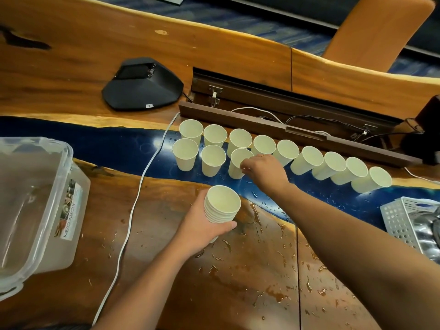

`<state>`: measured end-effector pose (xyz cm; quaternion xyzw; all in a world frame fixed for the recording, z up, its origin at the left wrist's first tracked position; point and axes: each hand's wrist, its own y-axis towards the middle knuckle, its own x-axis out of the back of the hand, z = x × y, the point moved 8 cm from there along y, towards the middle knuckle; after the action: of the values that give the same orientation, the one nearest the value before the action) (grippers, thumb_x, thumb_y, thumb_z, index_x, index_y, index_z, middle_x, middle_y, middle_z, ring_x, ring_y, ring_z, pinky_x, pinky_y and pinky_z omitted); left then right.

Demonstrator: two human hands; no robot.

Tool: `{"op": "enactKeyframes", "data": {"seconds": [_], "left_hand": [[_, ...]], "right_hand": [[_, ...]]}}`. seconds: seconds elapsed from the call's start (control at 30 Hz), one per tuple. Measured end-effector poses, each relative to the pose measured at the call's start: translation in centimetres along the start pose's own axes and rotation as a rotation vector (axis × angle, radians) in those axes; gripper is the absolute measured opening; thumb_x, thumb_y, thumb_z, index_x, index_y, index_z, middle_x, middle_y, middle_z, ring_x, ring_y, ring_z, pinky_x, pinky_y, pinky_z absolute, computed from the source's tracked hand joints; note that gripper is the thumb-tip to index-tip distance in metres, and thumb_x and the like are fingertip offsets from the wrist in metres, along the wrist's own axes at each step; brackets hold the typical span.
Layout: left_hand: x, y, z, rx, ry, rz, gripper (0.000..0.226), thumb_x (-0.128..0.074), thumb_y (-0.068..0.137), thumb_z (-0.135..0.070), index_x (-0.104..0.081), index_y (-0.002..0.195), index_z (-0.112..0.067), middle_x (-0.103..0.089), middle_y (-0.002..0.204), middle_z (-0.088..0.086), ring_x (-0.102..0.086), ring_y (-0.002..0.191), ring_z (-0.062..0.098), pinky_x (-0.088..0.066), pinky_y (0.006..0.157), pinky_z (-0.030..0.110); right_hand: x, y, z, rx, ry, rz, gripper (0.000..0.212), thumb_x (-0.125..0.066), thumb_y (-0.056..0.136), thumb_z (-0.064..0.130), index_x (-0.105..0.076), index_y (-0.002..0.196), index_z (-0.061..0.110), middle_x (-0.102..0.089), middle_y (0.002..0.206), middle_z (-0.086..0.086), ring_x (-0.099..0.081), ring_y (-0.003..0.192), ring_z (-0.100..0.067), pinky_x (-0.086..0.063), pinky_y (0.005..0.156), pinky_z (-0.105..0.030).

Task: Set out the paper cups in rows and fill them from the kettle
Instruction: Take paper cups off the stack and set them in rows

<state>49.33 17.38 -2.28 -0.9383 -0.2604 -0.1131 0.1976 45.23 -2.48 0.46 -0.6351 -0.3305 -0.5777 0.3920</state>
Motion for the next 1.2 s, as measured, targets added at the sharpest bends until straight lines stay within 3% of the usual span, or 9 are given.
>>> {"op": "enactKeyframes", "data": {"seconds": [0.17,0.27,0.4,0.53,0.67,0.87,0.97,1.13,1.2], "left_hand": [[0.1,0.0,-0.1,0.004,-0.003,-0.001,0.088,-0.092,0.063,-0.036,-0.038,0.133,-0.040,-0.052,0.121,-0.022,-0.053,0.114,0.002,-0.045,0.093,0.020],[0.0,0.0,-0.2,0.005,0.001,0.003,0.089,-0.092,0.064,-0.036,-0.037,0.133,-0.040,-0.051,0.121,-0.023,-0.052,0.113,0.001,-0.044,0.090,0.017],[0.1,-0.1,-0.2,0.008,0.007,0.006,0.087,-0.092,0.064,-0.036,-0.035,0.130,-0.043,-0.049,0.116,-0.027,-0.051,0.110,-0.005,-0.040,0.081,0.009],[0.4,-0.3,-0.3,0.006,-0.014,-0.004,0.083,-0.092,0.064,-0.035,-0.038,0.126,-0.045,-0.052,0.114,-0.028,-0.051,0.108,-0.009,-0.042,0.085,0.014],[1.0,-0.4,-0.1,0.008,-0.015,-0.015,0.081,-0.092,0.064,-0.035,-0.039,0.124,-0.045,-0.054,0.115,-0.026,-0.052,0.110,-0.006,-0.045,0.093,0.023],[1.5,-0.5,0.0,0.011,-0.004,-0.022,0.085,-0.091,0.065,-0.036,-0.037,0.130,-0.042,-0.050,0.118,-0.026,-0.051,0.112,-0.002,-0.045,0.093,0.022],[1.5,-0.4,-0.1,0.010,-0.003,-0.019,0.084,-0.091,0.066,-0.035,-0.036,0.130,-0.042,-0.049,0.116,-0.028,-0.050,0.112,-0.003,-0.043,0.091,0.019],[1.5,-0.3,-0.2,0.001,-0.005,-0.019,0.084,-0.091,0.065,-0.035,-0.038,0.129,-0.041,-0.051,0.117,-0.026,-0.051,0.112,-0.002,-0.045,0.093,0.022],[1.4,-0.2,-0.4,-0.005,-0.008,-0.017,0.083,-0.091,0.065,-0.036,-0.038,0.128,-0.042,-0.052,0.117,-0.026,-0.052,0.111,-0.003,-0.045,0.092,0.021]], "right_hand": [[0.0,0.2,-0.3,-0.025,0.054,0.002,0.029,-0.063,0.096,0.028,-0.065,0.125,0.024,-0.067,0.125,-0.003,-0.062,0.113,-0.026,-0.048,0.102,-0.039],[0.4,0.2,-0.1,-0.033,0.103,-0.038,0.034,-0.064,0.094,0.034,-0.062,0.127,0.026,-0.066,0.127,-0.001,-0.060,0.113,-0.025,-0.048,0.100,-0.037],[1.0,0.4,1.6,0.076,0.084,-0.065,0.039,-0.063,0.095,0.034,-0.059,0.133,0.026,-0.064,0.129,-0.002,-0.056,0.117,-0.026,-0.044,0.102,-0.037],[0.9,1.4,3.6,0.154,0.034,-0.053,0.039,-0.057,0.097,0.040,-0.058,0.135,0.032,-0.066,0.126,-0.001,-0.056,0.118,-0.024,-0.042,0.103,-0.037],[0.8,2.7,4.2,0.157,-0.008,-0.053,0.037,-0.055,0.098,0.042,-0.060,0.134,0.034,-0.066,0.126,0.001,-0.056,0.117,-0.021,-0.042,0.098,-0.033],[0.6,4.3,4.9,0.139,-0.025,-0.051,0.033,-0.054,0.097,0.046,-0.068,0.123,0.033,-0.068,0.119,0.001,-0.055,0.107,-0.018,-0.038,0.085,-0.029],[0.2,4.7,4.6,0.097,0.007,-0.039,0.031,-0.056,0.095,0.047,-0.070,0.120,0.035,-0.069,0.116,0.002,-0.054,0.103,-0.017,-0.033,0.081,-0.027],[1.9,3.7,4.5,0.044,0.141,-0.046,0.038,-0.057,0.094,0.049,-0.065,0.127,0.033,-0.069,0.117,0.001,-0.056,0.109,-0.017,-0.040,0.094,-0.033],[3.2,2.7,4.3,0.002,0.304,-0.067,0.036,-0.056,0.095,0.048,-0.067,0.125,0.030,-0.072,0.111,0.002,-0.058,0.099,-0.013,-0.044,0.085,-0.026]]}}
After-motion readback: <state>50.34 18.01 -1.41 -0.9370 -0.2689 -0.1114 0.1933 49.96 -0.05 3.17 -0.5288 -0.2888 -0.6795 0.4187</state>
